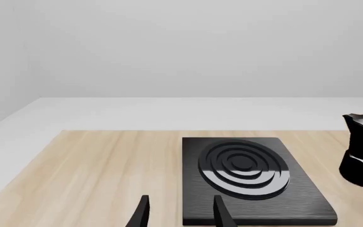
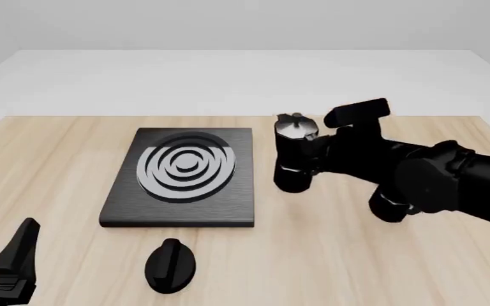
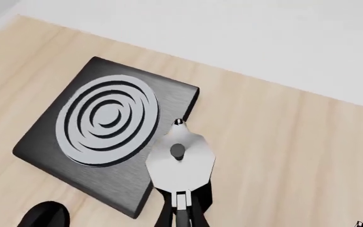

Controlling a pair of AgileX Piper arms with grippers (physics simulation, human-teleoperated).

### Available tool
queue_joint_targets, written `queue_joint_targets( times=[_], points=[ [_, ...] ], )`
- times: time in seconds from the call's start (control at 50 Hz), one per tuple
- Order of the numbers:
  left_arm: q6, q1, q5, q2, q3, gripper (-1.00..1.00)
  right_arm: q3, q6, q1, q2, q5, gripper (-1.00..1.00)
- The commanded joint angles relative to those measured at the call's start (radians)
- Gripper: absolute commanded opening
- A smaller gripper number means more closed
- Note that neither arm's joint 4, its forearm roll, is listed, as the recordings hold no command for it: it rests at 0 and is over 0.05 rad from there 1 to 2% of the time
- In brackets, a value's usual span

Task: Put both moka pots on the stove.

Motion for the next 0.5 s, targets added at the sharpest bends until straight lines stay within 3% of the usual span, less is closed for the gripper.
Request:
queue_joint_targets(
  times=[0.02,0.22,0.5],
  points=[
    [0.0,0.0,0.0,0.0,0.0,1.0,-0.117,-0.038,0.04,0.032,-0.039,-1.0],
    [0.0,0.0,0.0,0.0,0.0,1.0,-0.211,-0.074,0.097,0.104,-0.072,-1.0],
    [0.0,0.0,0.0,0.0,0.0,1.0,-0.433,-0.103,0.155,0.287,-0.048,-1.0]
  ],
)
